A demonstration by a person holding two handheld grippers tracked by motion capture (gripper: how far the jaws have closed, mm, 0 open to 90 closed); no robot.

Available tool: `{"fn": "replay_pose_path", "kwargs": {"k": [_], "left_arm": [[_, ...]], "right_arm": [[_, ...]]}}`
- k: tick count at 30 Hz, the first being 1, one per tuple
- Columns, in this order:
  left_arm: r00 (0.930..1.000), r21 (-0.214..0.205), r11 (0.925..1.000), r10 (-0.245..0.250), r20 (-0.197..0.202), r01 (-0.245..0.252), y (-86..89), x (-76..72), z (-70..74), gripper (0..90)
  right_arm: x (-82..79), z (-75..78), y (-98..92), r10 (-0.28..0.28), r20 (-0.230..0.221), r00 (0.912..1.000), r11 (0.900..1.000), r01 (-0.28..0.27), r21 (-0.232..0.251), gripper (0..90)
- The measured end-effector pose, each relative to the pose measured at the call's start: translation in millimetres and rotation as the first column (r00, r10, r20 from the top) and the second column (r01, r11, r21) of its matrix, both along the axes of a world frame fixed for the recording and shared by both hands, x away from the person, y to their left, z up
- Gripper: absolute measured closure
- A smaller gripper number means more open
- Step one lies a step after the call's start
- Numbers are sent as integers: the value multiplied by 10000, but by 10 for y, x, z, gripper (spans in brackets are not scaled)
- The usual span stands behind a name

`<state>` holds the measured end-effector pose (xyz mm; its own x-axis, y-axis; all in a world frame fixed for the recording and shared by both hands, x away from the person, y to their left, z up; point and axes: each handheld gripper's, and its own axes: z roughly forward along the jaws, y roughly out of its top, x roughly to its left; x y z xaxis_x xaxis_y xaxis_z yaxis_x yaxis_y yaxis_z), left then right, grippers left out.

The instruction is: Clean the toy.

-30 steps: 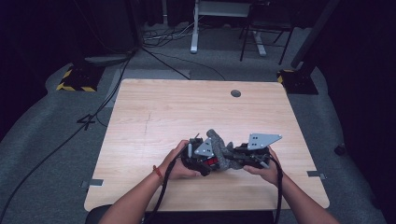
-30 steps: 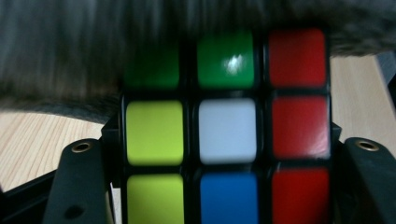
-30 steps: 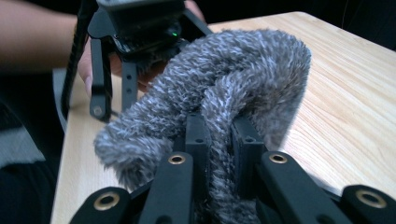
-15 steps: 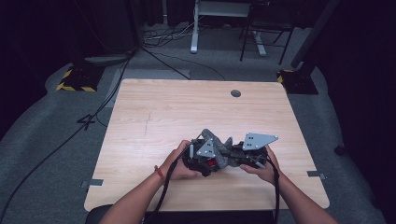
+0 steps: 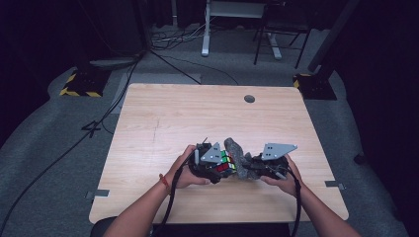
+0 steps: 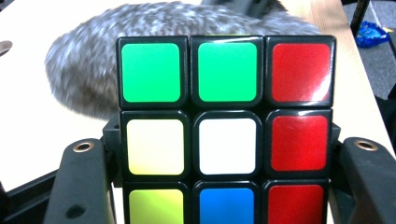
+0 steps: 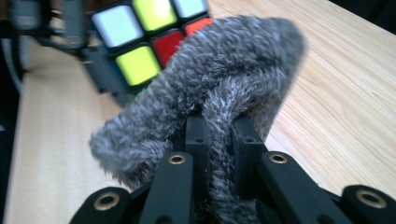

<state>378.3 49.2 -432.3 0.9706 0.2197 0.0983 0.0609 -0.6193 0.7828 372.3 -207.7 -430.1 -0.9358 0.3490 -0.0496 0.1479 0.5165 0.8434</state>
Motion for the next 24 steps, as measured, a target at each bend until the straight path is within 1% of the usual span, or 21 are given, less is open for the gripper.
{"fn": "replay_pose_path", "kwargs": {"k": [1,2,3,4,5,6,7,8,10,12,13,14,15,16,17,18,19,20,21,22,24], "left_arm": [[10000,121,9999,93,28,-94,-4,5,-18,337],[10000,121,9999,93,28,-94,-4,5,-18,337],[10000,181,9998,59,-69,-58,-18,11,-41,337],[10000,248,9997,11,-30,-10,-35,9,-55,337],[10000,248,9997,11,-30,-10,-35,9,-55,337],[10000,316,9995,-44,-64,46,-54,4,-69,337],[9999,418,9990,-123,-66,125,-91,-14,-93,337],[9997,476,9986,-202,-127,208,-111,-23,-103,337],[9995,618,9975,-329,-39,331,-150,-49,-115,337],[9993,598,9975,-361,-62,365,-156,-58,-111,337],[9991,469,9980,-410,-116,415,-146,-68,-98,337],[9991,469,9980,-410,-116,415,-146,-68,-98,337],[9991,445,9981,-416,-91,420,-138,-72,-85,337],[9989,376,9982,-466,-56,467,-127,-70,-71,337],[9991,188,9989,-426,-47,427,-102,-70,-46,337],[9993,197,9991,-364,36,363,-83,-73,-26,337],[9993,197,9991,-364,36,363,-83,-73,-26,337],[9993,101,9992,-385,13,385,-66,-67,-11,337],[9996,-74,9996,-288,52,289,-42,-64,13,337],[9996,-74,9996,-288,52,289,-42,-64,13,337],[9996,-109,9996,-270,51,271,-20,-59,31,337]], "right_arm": [[-43,40,22,120,205,9997,9999,-121,26,804],[-43,40,22,120,205,9997,9999,-121,26,804],[-81,89,45,393,247,9989,9989,-399,249,804],[-101,112,67,436,391,9983,9989,-443,171,804],[-120,133,87,508,501,9975,9984,-520,232,804],[-120,133,87,508,501,9975,9984,-520,232,804],[-140,171,121,591,647,9962,9973,-619,407,803],[-143,185,132,613,709,9956,9969,-645,446,803],[-140,211,160,467,954,9943,9977,-510,436,803],[-107,211,170,181,1107,9937,9994,-214,290,803],[-84,203,159,63,1085,9941,9996,-93,278,804],[-84,203,159,63,1085,9941,9996,-93,278,804],[-34,169,135,-213,1051,9942,9998,216,-18,804],[-11,143,114,-315,914,9953,9995,321,-58,804],[5,122,97,-388,869,9955,9992,398,-93,804],[23,96,77,-449,819,9956,9986,471,-252,804],[23,96,77,-449,819,9956,9986,471,-252,804],[39,65,53,-520,737,9959,9976,552,-412,804],[54,22,19,-527,535,9972,9974,551,-459,804],[53,8,17,-534,505,9973,9970,562,-540,805],[42,-6,6,-444,392,9982,9980,461,-426,804]]}}
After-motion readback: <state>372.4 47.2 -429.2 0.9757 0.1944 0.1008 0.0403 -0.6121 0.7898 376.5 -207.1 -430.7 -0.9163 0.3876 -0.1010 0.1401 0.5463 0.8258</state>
